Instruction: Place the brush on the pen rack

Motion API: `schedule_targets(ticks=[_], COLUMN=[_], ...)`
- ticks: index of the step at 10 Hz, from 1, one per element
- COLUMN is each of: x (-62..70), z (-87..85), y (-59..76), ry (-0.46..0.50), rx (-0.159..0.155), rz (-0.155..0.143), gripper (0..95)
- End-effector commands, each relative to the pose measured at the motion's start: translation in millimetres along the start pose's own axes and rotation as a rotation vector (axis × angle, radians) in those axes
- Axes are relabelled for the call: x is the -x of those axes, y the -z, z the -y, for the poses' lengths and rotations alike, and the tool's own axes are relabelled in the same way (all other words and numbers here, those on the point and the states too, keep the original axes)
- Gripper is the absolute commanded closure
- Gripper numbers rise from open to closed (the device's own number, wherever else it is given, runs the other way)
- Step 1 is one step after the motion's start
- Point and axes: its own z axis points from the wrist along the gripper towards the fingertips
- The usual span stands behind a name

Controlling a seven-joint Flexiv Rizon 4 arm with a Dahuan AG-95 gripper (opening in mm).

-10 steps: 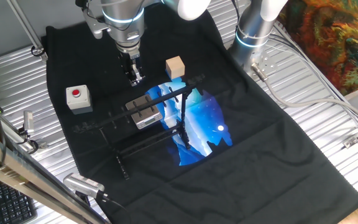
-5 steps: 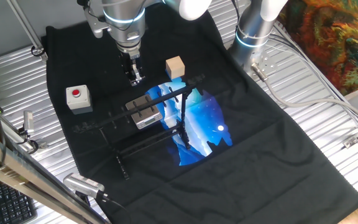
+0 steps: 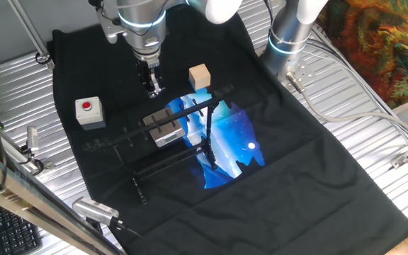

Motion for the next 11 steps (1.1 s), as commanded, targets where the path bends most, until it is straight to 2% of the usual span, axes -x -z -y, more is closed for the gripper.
schedule_targets(ticks=[1, 7, 9, 11], x=[0.6, 0.6, 4.8, 11.0], z=[0.2, 0.2, 1.1, 6.0], y=[-0.7, -0.7, -4.4, -18.9], ry=[0.01, 0.01, 0.0, 0.008], rx=[-0.001, 0.001, -0.002, 0.004], rz=[-0.002, -0.001, -0.121, -0.129], gripper=[95.0, 95.0, 95.0, 95.0])
